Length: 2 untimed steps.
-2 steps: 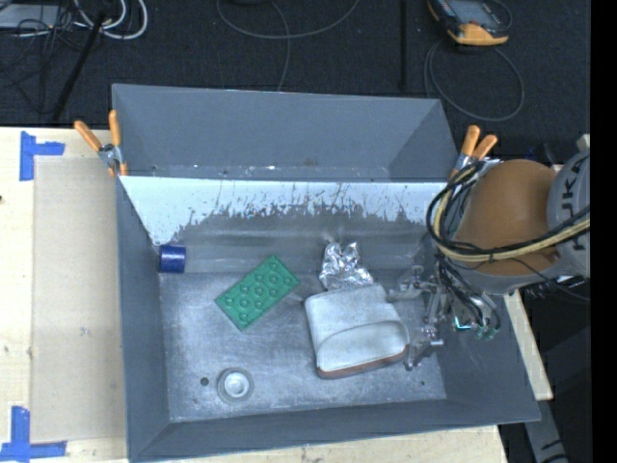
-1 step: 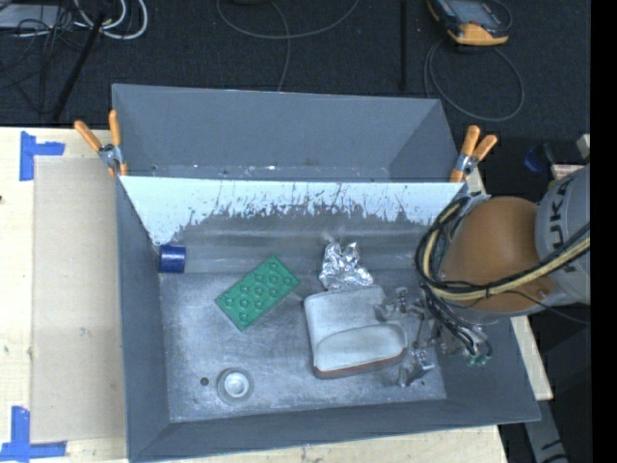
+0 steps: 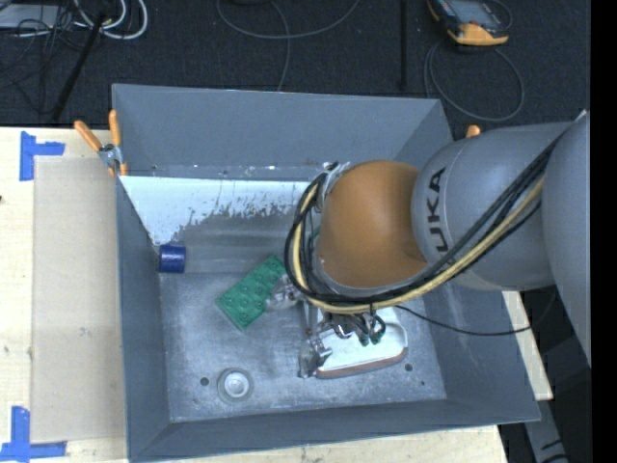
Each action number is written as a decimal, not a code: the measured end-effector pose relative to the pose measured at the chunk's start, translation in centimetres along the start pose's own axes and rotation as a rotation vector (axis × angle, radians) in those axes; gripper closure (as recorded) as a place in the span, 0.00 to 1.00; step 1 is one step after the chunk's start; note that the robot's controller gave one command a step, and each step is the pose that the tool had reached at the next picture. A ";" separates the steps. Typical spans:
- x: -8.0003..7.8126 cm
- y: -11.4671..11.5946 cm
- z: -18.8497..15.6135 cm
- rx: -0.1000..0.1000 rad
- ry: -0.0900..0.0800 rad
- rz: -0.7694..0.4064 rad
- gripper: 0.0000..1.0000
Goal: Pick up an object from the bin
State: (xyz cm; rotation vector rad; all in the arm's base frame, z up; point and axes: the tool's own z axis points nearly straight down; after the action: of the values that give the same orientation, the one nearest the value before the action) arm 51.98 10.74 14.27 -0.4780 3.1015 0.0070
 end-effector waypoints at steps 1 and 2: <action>1.6 1.0 7.0 0.004 0.002 -0.327 0.00; -11.5 4.9 -4.0 0.004 -0.010 -0.326 0.00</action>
Offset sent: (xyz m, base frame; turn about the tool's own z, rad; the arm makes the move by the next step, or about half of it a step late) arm -0.0195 0.0043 -0.0727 -0.3282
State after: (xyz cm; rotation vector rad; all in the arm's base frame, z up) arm 61.51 18.85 18.33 -0.9720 2.9718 0.0028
